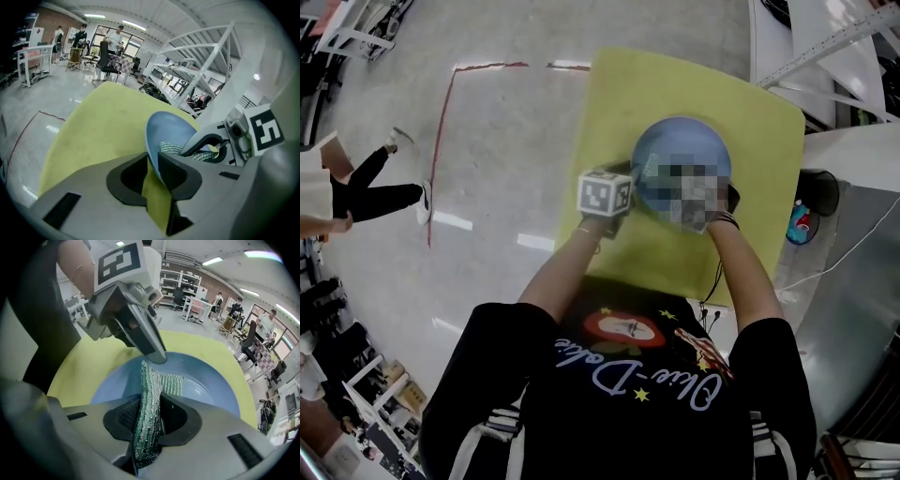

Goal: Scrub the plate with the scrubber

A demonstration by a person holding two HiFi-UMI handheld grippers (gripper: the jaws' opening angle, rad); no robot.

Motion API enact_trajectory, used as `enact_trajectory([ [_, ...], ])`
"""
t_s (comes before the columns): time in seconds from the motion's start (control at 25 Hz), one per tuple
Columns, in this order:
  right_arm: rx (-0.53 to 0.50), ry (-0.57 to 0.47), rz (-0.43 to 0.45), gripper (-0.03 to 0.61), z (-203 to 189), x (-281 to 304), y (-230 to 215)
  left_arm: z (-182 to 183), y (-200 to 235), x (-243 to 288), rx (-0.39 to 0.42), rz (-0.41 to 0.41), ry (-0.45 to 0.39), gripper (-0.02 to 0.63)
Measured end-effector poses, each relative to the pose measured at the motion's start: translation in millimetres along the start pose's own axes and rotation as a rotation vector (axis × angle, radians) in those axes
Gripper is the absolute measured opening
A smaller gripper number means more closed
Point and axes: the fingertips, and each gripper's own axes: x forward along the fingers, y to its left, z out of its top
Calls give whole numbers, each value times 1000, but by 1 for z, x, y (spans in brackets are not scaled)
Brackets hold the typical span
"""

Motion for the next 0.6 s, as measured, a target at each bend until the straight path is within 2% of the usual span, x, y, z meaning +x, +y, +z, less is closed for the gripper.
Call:
enact_trajectory([
  [0.32, 49, -38, 59, 72, 5, -3, 36, -1, 0, -1, -3, 25, -12, 58],
  [0.48, 129, -87, 85, 72, 6, -7, 39, -1, -1, 0, -2, 38, -6, 58],
  [0.6, 133, -130, 90, 74, 9, -15, 33, 0, -1, 1, -5, 40, -7, 57],
])
